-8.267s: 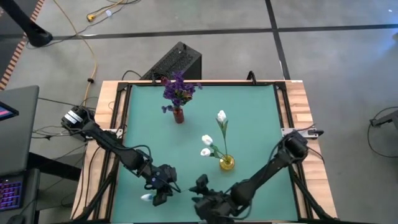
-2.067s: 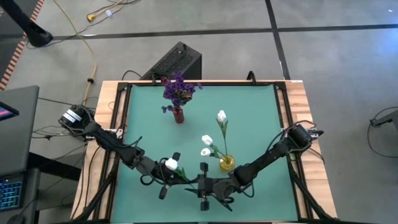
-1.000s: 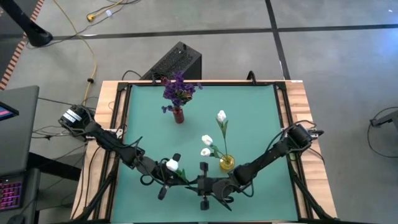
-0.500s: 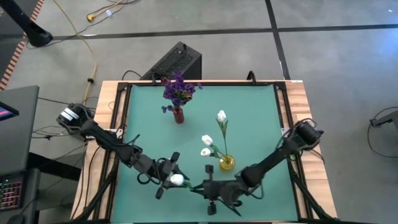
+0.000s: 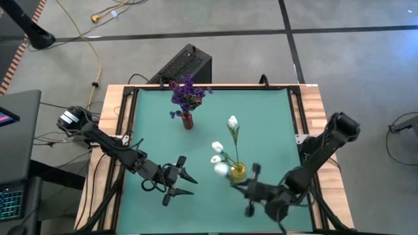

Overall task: Sort flowers into vase by color
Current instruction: Put the white flower into the yellow flower vase

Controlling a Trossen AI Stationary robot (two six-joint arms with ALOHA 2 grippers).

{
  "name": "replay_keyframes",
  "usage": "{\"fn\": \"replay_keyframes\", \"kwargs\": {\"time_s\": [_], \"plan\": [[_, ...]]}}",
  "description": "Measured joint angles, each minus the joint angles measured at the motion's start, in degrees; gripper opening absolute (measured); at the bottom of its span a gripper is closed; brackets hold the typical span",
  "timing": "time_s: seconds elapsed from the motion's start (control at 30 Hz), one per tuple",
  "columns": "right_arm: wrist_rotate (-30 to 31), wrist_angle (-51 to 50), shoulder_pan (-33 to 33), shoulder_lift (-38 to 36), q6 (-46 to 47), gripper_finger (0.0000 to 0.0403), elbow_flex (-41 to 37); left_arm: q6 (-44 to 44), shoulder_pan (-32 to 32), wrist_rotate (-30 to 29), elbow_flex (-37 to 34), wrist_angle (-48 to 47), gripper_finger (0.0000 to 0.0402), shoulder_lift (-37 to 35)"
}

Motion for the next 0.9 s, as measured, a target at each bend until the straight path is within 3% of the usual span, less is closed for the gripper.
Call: {"fn": "replay_keyframes", "kwargs": {"time_s": [0.17,0.4,0.9], "plan": [[5.8,0.1,-0.1,-8.0,4.5,0.0027,-8.7,-0.1,0.0,-0.2,0.0,0.1,0.0181,0.0],[7.3,4.5,-1.4,-16.3,5.8,0.0027,-17.2,-0.3,0.0,-0.3,0.0,-0.1,0.0181,0.0],[6.9,11.5,-3.6,-17.3,1.1,0.0027,-18.8,0.5,0.0,-3.2,0.0,-0.2,0.0181,0.0]]}}
